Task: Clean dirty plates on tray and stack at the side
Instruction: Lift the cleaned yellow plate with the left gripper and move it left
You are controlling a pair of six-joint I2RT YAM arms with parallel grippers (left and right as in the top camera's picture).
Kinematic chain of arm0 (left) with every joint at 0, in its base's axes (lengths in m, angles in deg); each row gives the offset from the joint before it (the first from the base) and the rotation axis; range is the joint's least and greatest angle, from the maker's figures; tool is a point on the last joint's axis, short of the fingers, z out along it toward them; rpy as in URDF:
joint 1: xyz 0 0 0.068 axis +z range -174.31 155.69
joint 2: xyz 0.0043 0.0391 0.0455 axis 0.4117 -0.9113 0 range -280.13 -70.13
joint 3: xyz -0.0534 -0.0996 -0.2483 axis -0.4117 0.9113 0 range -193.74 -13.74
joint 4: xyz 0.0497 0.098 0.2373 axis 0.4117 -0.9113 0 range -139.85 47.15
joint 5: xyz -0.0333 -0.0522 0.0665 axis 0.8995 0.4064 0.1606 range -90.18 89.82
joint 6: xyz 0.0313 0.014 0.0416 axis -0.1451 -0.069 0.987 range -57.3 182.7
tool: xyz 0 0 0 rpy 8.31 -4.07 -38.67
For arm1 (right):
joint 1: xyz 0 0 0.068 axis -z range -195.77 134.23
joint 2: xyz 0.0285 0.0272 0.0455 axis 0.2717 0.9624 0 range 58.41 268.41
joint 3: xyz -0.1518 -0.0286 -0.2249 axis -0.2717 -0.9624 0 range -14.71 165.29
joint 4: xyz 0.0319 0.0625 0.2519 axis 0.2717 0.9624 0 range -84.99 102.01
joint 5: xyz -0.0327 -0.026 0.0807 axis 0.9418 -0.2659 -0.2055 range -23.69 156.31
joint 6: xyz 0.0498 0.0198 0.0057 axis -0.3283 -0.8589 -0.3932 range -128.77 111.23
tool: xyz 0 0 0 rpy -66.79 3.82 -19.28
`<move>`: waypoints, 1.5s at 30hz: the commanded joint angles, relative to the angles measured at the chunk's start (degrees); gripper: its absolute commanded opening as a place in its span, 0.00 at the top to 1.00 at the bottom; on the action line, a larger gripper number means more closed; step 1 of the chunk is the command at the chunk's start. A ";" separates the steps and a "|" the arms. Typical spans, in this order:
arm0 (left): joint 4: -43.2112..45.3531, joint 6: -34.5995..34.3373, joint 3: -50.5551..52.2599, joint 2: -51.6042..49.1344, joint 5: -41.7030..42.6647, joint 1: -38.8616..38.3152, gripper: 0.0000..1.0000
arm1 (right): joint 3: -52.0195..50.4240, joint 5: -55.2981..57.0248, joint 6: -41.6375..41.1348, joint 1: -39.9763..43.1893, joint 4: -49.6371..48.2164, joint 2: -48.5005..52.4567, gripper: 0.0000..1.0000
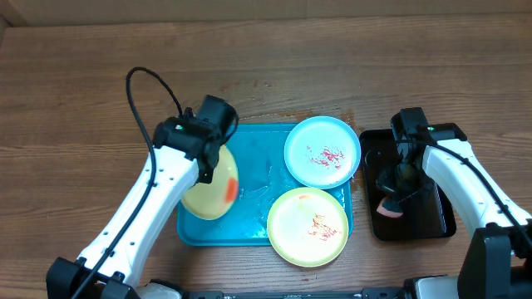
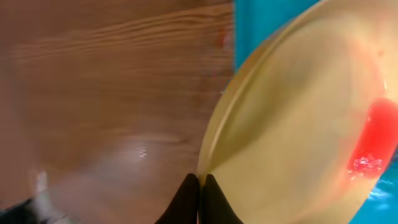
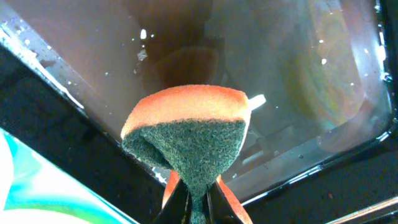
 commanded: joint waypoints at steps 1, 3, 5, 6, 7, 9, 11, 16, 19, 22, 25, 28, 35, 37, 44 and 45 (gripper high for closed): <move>-3.50 -8.66 -4.07 1.16 -12.68 -1.73 0.96 | -0.07 -0.98 1.31 0.17 -0.35 -1.64 0.96; -4.92 -9.92 -5.27 1.16 -15.74 -2.78 0.96 | -0.07 -1.01 1.31 0.17 -0.61 -1.64 0.96; -5.07 -9.92 -6.84 1.14 -20.33 -4.63 0.96 | -0.07 -1.05 1.31 0.17 -1.01 -1.64 0.96; -5.03 -9.90 -7.50 1.14 -22.10 -5.51 0.96 | -0.07 -1.05 1.31 0.17 -1.05 -1.64 0.96; -4.87 -9.60 -8.11 1.14 -23.85 -6.47 0.96 | -0.07 -1.05 1.31 0.17 -1.25 -1.64 0.96; -4.68 -8.98 -9.05 1.14 -27.26 -8.13 0.96 | -0.07 -1.20 1.31 0.17 -1.49 -1.64 0.96; -4.17 -7.21 -9.40 1.14 -30.40 -9.84 0.96 | -0.07 -1.22 1.31 0.17 -1.70 -1.64 0.96; -1.53 -3.50 -9.40 0.96 -35.80 -13.55 0.96 | -0.07 -2.38 1.40 0.17 -2.51 -1.64 0.96; 1.55 0.31 -9.40 0.68 -37.64 -15.65 0.96 | -0.07 -2.69 1.53 0.17 -2.99 -1.64 0.96; 5.18 5.01 -9.38 -0.07 -39.93 -18.01 0.96 | -0.07 -2.71 1.51 0.17 -3.28 -1.64 0.96; 7.39 9.84 -9.38 -1.25 -43.04 -20.59 0.96 | -0.07 -2.71 1.53 0.17 -3.54 -1.64 0.96; 7.52 12.46 -9.38 -2.27 -44.68 -22.21 0.96 | -0.07 -2.69 1.62 0.17 -3.56 -1.64 0.96; 7.13 13.35 -9.33 -3.50 -45.94 -23.28 0.96 | -0.07 -2.71 2.64 0.17 -3.58 -1.64 0.96; 7.17 13.81 -9.33 -3.61 -45.92 -23.37 0.96 | -0.07 -2.71 2.64 0.17 -3.65 -1.64 0.96; 7.17 13.94 -9.33 -4.20 -45.92 -23.39 0.96 | -0.07 -2.71 2.64 0.17 -3.76 -1.64 0.96; 7.17 13.94 -9.33 -4.20 -45.92 -23.39 0.96 | -0.07 -2.71 2.64 0.17 -3.78 -1.64 0.96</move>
